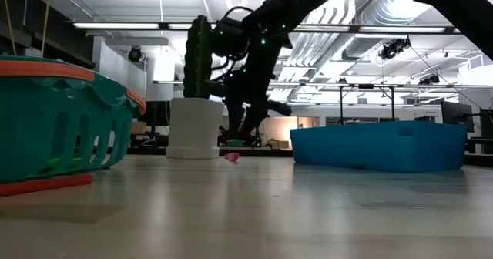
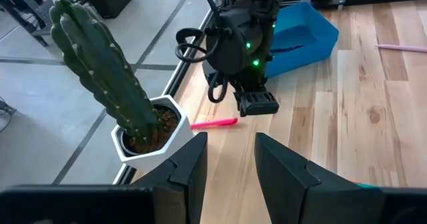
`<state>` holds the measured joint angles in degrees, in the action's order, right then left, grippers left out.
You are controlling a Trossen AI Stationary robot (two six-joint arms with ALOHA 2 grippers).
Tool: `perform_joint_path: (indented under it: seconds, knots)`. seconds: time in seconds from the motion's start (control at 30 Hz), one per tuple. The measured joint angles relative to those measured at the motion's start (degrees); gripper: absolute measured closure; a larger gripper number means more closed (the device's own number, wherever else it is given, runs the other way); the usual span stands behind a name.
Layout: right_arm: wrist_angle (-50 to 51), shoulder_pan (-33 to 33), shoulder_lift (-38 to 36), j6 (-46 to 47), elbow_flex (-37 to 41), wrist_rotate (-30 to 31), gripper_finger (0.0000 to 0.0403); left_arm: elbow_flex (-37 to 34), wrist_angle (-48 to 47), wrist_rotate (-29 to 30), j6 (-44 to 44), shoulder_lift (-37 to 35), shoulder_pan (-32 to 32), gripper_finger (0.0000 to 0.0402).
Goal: Sort pens & pencils
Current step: Put the light pink pen into the green basket
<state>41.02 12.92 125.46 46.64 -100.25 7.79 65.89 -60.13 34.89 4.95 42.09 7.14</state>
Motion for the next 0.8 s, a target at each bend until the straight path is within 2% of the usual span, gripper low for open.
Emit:
perform_joint_path:
  seconds: [0.4,0.8]
  knots:
    - [-2.5,3.3,-0.1,-0.6,-0.1,-1.0,0.0321,0.0,0.0,-0.1,0.0,0.0,0.0,0.0289]
    - [-3.7,3.9,1.1,-1.2,-0.2,-2.3,0.0293,0.0,0.0,-1.0,0.0,0.0,0.0,0.0289]
